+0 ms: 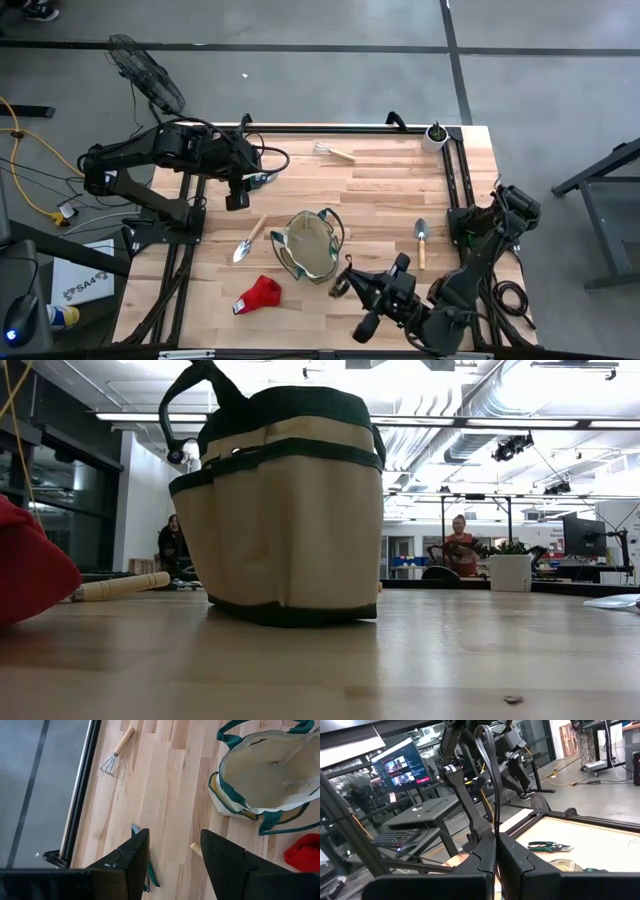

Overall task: Pick & Place Garden tools in Gardening bag
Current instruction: Put the right green shear scissors into the light brown gardening bag

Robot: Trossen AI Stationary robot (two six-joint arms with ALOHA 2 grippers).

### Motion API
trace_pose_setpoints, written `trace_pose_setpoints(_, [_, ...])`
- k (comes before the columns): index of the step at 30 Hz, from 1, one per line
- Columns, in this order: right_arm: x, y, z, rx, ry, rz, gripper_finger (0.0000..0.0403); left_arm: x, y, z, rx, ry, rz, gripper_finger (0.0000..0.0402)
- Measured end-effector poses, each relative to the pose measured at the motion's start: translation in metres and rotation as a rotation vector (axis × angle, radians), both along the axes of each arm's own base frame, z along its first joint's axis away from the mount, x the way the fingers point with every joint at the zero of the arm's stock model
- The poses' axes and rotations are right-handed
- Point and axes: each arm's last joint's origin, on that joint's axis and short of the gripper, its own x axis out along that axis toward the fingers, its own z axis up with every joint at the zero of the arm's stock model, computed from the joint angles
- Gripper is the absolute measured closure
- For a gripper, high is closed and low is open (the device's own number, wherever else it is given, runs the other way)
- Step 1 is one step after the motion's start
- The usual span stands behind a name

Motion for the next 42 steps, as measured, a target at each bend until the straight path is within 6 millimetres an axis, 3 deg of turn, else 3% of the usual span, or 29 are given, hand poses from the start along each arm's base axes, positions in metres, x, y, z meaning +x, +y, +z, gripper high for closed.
trace_pose_setpoints(24, [0.019, -0.014, -0.009, 0.022, 0.032, 0.119, 0.0399, -0.002, 0.0, -0.002, 0.001, 0.031, -0.002, 0.0231])
trace_pose_setpoints(42, [0.032, -0.034, -0.02, 0.038, 0.081, 0.049, 0.0399, -0.002, 0.0, -0.002, 0.003, 0.031, -0.005, 0.0231])
